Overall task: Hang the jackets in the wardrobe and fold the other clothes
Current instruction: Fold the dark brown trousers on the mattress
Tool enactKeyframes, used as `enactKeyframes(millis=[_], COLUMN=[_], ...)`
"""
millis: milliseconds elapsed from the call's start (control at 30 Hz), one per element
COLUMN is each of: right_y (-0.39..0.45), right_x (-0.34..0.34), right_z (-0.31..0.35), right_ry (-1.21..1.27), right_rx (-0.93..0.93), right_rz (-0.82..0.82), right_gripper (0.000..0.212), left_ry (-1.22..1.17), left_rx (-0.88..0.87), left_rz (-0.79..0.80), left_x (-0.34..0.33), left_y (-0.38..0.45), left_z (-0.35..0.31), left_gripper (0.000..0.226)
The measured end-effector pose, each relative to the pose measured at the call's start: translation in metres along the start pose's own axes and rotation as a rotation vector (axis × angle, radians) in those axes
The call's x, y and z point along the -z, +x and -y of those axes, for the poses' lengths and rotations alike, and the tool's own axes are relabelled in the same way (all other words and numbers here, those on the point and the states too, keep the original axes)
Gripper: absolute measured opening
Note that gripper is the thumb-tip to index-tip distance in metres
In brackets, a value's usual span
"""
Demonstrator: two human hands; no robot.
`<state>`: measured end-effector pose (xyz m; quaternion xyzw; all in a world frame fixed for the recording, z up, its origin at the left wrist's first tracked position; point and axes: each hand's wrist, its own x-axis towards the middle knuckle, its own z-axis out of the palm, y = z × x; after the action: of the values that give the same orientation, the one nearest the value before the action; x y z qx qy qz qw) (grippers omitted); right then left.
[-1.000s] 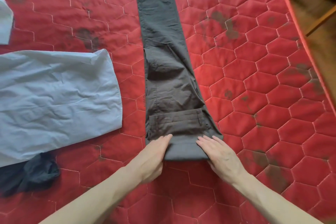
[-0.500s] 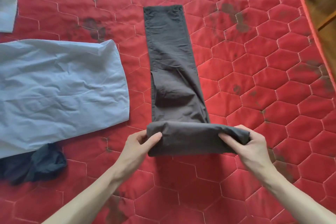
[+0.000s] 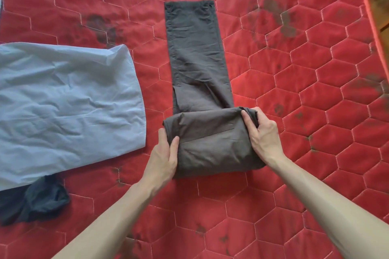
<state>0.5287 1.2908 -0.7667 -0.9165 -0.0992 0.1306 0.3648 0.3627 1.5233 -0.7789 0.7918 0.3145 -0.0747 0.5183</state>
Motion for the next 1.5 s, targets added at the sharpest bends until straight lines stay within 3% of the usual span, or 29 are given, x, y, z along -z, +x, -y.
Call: enactKeyframes(millis=[233, 367, 467, 567, 633, 733, 833, 1100, 1267, 1400, 1500], right_y=[0.027, 0.023, 0.016, 0.004, -0.010, -0.029, -0.032, -0.031, -0.039, -0.048, -0.048], right_x=[-0.037, -0.045, -0.041, -0.037, -0.039, -0.047, -0.055, -0.060, -0.048, -0.030, -0.018], right_z=[-0.029, -0.031, -0.025, -0.027, -0.032, -0.044, -0.051, -0.051, -0.066, -0.079, -0.078], right_ry=[-0.171, -0.227, -0.276, -0.390, -0.435, -0.502, -0.495, -0.489, -0.541, -0.594, -0.592], right_rx=[-0.223, -0.226, -0.021, 0.311, 0.464, 0.481, 0.435, 0.387, 0.593, 0.702, 0.710], right_rz=[-0.078, -0.151, -0.222, -0.128, 0.055, 0.205, 0.183, 0.131, 0.275, 0.418, 0.481], right_gripper=[0.037, 0.026, 0.042, 0.052, 0.057, 0.066, 0.069, 0.073, 0.096, 0.112, 0.116], left_ry=[0.025, 0.088, 0.244, 0.483, 0.635, 0.751, 0.852, 0.929, 0.988, 1.104, 1.160], left_rx=[-0.016, -0.008, 0.018, -0.218, -0.447, -0.635, -0.611, -0.603, -0.795, -0.662, -0.583], left_rz=[-0.097, -0.165, -0.269, -0.364, -0.267, -0.045, 0.066, 0.098, 0.279, 0.307, 0.242], left_x=[-0.021, -0.030, -0.035, -0.035, -0.036, -0.043, -0.047, -0.051, -0.039, -0.042, -0.054], left_y=[0.041, 0.046, 0.041, 0.034, 0.031, 0.027, 0.026, 0.031, 0.011, -0.013, -0.022], left_z=[0.013, 0.017, 0.010, 0.009, 0.014, 0.025, 0.039, 0.041, 0.054, 0.047, 0.030], left_gripper=[0.011, 0.020, 0.038, 0.059, 0.062, 0.063, 0.069, 0.083, 0.104, 0.095, 0.067])
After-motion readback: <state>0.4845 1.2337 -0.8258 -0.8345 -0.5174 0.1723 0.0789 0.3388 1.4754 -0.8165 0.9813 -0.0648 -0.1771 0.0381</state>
